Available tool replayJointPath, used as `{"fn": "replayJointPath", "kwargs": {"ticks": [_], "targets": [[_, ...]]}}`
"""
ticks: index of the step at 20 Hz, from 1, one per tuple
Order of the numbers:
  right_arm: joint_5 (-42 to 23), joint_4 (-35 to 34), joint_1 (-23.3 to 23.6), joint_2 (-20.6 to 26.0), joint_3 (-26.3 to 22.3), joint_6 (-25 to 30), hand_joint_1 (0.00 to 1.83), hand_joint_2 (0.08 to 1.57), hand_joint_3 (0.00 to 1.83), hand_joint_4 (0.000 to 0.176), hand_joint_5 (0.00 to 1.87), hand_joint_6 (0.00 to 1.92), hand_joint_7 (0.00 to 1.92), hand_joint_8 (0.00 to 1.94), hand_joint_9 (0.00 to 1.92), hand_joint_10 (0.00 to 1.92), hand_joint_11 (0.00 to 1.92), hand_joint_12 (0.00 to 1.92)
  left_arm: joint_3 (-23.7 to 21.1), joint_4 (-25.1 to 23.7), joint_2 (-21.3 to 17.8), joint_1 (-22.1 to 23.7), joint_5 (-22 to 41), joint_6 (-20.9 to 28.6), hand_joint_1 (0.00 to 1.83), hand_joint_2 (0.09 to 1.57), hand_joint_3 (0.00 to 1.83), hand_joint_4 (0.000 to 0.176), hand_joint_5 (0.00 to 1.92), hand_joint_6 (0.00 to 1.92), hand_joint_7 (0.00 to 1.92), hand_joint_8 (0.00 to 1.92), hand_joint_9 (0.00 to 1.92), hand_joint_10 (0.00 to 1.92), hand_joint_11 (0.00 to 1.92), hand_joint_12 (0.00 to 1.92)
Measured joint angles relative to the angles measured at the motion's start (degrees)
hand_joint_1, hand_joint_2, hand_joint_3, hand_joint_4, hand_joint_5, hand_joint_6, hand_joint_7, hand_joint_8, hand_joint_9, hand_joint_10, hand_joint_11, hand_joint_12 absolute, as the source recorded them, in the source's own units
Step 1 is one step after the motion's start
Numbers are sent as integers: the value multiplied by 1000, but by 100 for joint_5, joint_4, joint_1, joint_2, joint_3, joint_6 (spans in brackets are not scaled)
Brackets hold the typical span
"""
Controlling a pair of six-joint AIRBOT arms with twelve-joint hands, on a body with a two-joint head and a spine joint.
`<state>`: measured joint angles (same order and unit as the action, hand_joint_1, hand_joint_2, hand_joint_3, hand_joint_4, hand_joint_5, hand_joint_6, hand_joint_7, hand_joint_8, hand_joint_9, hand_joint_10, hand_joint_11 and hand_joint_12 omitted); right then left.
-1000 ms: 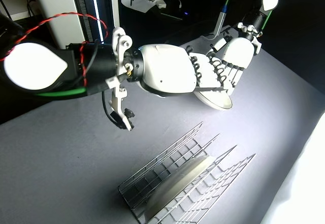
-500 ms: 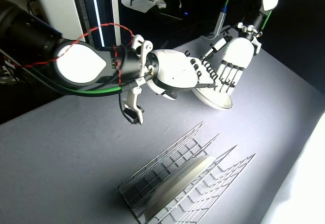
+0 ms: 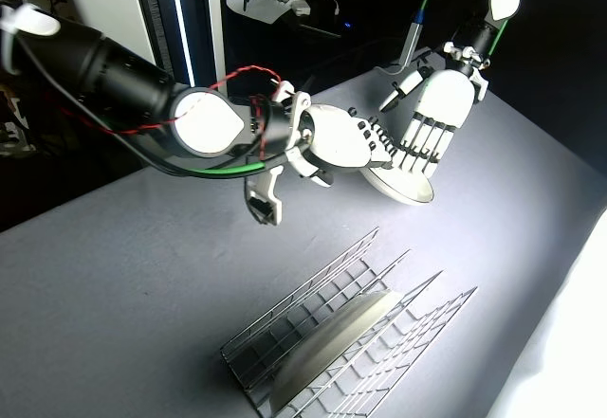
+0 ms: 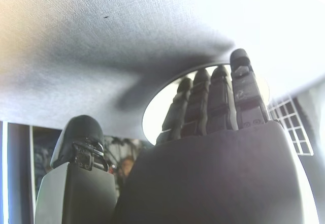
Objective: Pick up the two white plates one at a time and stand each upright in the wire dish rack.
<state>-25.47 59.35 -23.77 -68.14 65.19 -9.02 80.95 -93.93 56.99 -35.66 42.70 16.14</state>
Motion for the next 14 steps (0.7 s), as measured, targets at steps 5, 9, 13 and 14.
{"fn": "replayJointPath", "kwargs": {"ticks": [5, 9, 13, 14], "targets": [[188, -2, 0, -468, 304, 0, 1651, 1147, 0, 0, 0, 0, 0, 0, 0, 0, 0, 358, 11, 0, 0, 0, 13, -4, 0, 1181, 3, 0, 3, 1, 0, 0, 0, 0, 0, 0], [345, -2, 0, -811, 450, -2, 1660, 1157, 1, 0, 0, 0, 0, 0, 0, 0, 0, 391, 35, 0, 13, 0, 35, -22, 0, 1175, 0, 0, 0, 0, 0, 0, 0, 0, 0, 0], [446, -33, -42, -988, 570, -22, 1676, 1159, 1, 0, 0, 0, 0, 0, 0, 0, 0, 302, 35, 2, 17, 2, 37, -24, 0, 1167, 0, 0, 0, 0, 0, 0, 0, 0, 0, 0], [461, -22, -59, -1010, 599, -24, 1683, 1158, 0, 0, 0, 0, 0, 0, 0, 0, 0, 393, 35, 2, 17, 2, 39, -26, 0, 1170, 0, 0, 0, 0, 0, 0, 0, 0, 0, 0]]}}
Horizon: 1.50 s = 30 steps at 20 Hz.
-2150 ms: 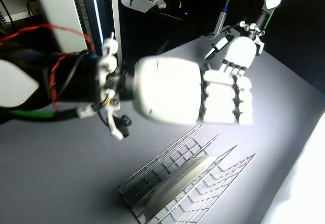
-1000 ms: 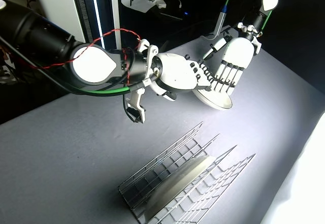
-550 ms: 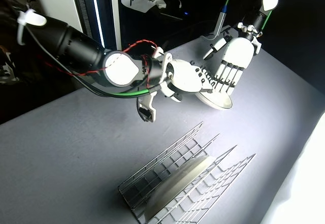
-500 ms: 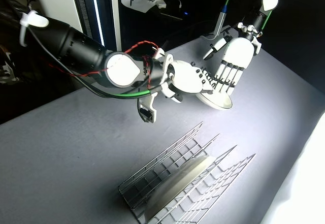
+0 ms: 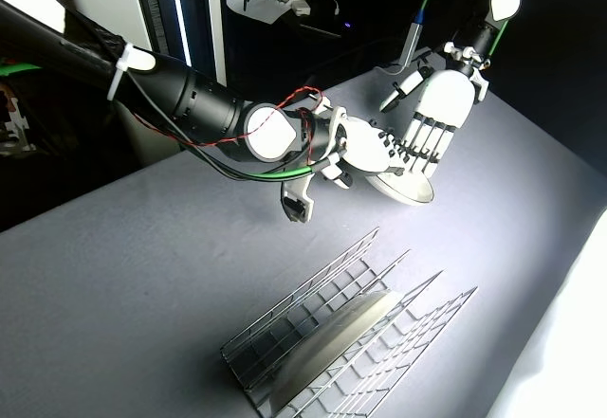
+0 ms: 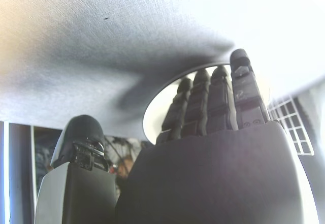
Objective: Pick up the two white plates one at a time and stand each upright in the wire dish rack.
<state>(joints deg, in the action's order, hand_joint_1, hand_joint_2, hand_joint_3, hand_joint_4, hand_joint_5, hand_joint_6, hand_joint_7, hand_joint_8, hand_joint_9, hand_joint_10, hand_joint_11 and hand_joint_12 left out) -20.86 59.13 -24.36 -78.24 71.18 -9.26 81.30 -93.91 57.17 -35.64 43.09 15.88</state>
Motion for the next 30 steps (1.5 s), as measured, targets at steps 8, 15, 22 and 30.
{"fn": "replayJointPath", "kwargs": {"ticks": [8, 15, 22, 30], "targets": [[-28, -15, 0, -101, 339, -2, 1695, 1156, 0, 0, 0, 0, 0, 0, 0, 0, 0, 419, 0, 13, 0, 0, 24, 2, 0, 1170, 0, 0, 3, 1, 0, 0, 0, 0, 0, 0], [-31, -15, 0, -131, 376, -2, 1647, 1189, 11, 0, 0, 0, 0, 0, 0, 0, 0, 442, 0, 11, 0, 0, 22, 0, 0, 1165, 0, 0, 0, 0, 0, 0, 0, 0, 0, 0], [-114, -35, 66, -201, 398, -68, 1830, 1157, 0, 0, 745, 79, 756, 37, 724, 123, 526, 1689, 11, 24, 20, 0, 11, -26, 0, 1179, 3, 0, 18, 7, 0, 0, 0, 0, 0, 0], [-426, -101, 149, -168, 411, -72, 1485, 1107, 0, 0, 883, 1039, 942, 843, 917, 1076, 944, 1463, 24, 9, 17, 35, 35, 2, 0, 1171, 0, 0, 22, 6, 2, 0, 0, 0, 0, 0]]}}
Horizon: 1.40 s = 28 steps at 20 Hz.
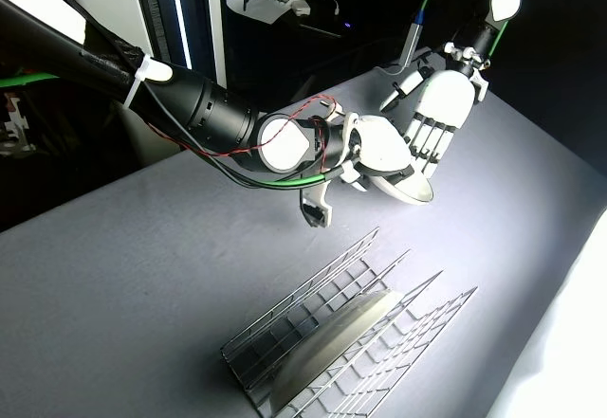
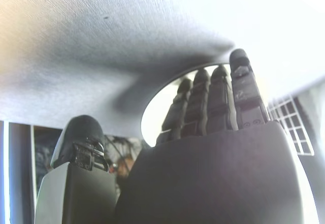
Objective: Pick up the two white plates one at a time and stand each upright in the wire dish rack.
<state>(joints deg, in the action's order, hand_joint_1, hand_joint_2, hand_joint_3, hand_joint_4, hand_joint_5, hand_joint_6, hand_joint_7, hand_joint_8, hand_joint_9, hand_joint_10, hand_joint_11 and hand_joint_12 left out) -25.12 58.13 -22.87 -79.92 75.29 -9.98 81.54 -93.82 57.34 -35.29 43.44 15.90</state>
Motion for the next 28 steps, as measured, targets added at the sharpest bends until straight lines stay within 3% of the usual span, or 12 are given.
{"fn": "replayJointPath", "kwargs": {"ticks": [4, 6, 7, 9, 15, 17, 19, 24, 28], "targets": [[-79, 11, 103, 149, -33, 11, 1484, 1122, 1, 0, 843, 1108, 911, 927, 881, 1119, 891, 1498, 17, -92, 0, 162, 105, 15, 0, 1171, 0, 0, 9, 0, 0, 0, 0, 0, 0, 0], [-101, -92, 138, 289, -127, 13, 1489, 1094, 1, 0, 910, 994, 969, 833, 958, 1016, 920, 1451, 20, -212, 0, 323, 190, 52, 0, 1176, 2, 0, 35, 12, 13, 5, 0, 0, 0, 0], [-101, -151, 199, 402, -208, 15, 1398, 1107, 1, 0, 917, 1041, 970, 881, 966, 1115, 905, 1226, 74, -223, -2, 496, 245, 48, 0, 1177, 2, 0, 54, 19, 30, 12, 0, 0, 0, 0], [-120, -214, 273, 542, -350, 13, 1375, 1117, 2, 0, 892, 1081, 964, 911, 953, 1169, 927, 1163, 155, -144, -33, 809, 232, 61, 0, 1166, 0, 0, 32, 8, 9, 4, 0, 0, 0, 0], [9, -551, 459, 935, -927, 4, 1384, 1052, 0, 0, 1031, 784, 1134, 687, 1096, 998, 994, 1128, 369, -151, -175, 1676, 271, 195, 0, 1173, 0, 0, 40, 5, 10, 1, 0, 0, 0, 0], [-9, -649, 505, 1040, -1045, 11, 1385, 1053, 0, 0, 1019, 776, 1123, 727, 1112, 987, 994, 1163, 446, -111, -216, 1864, 306, 197, 0, 1171, 0, 0, 30, 0, 4, 0, 0, 0, 0, 0], [22, -898, 560, 1165, -1165, 9, 1395, 1038, 0, 0, 1065, 642, 1160, 683, 1147, 981, 1002, 1213, 494, -98, -278, 1910, 291, 197, 0, 1169, 0, 0, 36, 4, 10, 4, 0, 0, 0, 0], [-7, -1690, 748, 1508, -1377, -4, 1397, 1018, 0, 0, 1133, 547, 1230, 548, 1165, 931, 992, 1202, 468, -162, -376, 1908, 232, 190, 0, 1171, 0, 0, 37, 4, 6, 2, 0, 0, 0, 0], [-61, -2509, 909, 1823, -1628, -11, 1385, 1053, 0, 0, 1049, 738, 1143, 719, 1058, 1042, 945, 1240, 299, -317, -417, 1941, 107, -46, 0, 1177, 2, 0, 47, 7, 20, 8, 0, 0, 0, 0]]}}
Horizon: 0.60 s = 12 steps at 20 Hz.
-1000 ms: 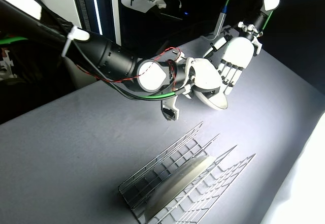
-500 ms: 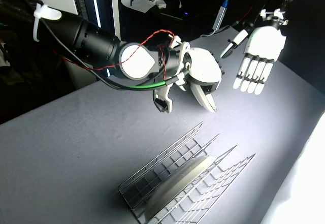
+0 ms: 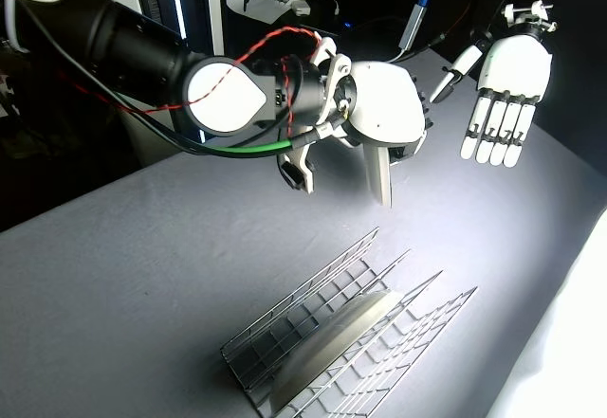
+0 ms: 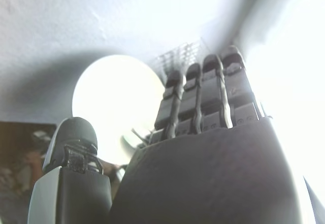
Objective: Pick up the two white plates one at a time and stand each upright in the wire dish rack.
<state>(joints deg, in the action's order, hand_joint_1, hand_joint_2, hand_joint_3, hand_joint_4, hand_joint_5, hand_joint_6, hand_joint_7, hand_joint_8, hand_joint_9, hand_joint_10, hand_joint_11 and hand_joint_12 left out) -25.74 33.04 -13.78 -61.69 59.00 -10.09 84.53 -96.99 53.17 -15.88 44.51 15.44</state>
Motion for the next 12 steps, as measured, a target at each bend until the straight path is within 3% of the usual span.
{"fn": "replayJointPath", "kwargs": {"ticks": [1, 4, 7, 12], "targets": [[-39, -254, 31, 76, -74, -4, 1396, 1049, 0, 0, 1049, 669, 1157, 736, 1074, 1064, 1011, 1331, -22, -24, -11, 0, -24, -20, 0, 1184, 5, 0, 26, 1, 3, 1, 0, 0, 0, 0], [-31, -732, 133, 212, -151, -4, 1383, 1058, 0, 0, 1041, 776, 1129, 712, 1050, 1071, 943, 1285, -33, -24, -20, 2, -151, -20, 0, 1190, 7, 0, 56, 14, 25, 10, 0, 0, 0, 0], [26, -1362, 234, 341, -149, -2, 1394, 1052, 0, 0, 1037, 703, 1135, 758, 1083, 1062, 979, 1331, -33, -24, -22, 2, -205, -20, 0, 1180, 1, 0, 43, 11, 20, 8, 0, 0, 0, 0], [98, -2199, 409, 481, -157, -2, 1381, 1067, 0, 0, 1011, 805, 1086, 802, 1053, 1083, 967, 1329, -33, -17, -22, 2, -175, 118, 0, 1180, 1, 0, 42, 7, 22, 6, 0, 0, 0, 0]]}}
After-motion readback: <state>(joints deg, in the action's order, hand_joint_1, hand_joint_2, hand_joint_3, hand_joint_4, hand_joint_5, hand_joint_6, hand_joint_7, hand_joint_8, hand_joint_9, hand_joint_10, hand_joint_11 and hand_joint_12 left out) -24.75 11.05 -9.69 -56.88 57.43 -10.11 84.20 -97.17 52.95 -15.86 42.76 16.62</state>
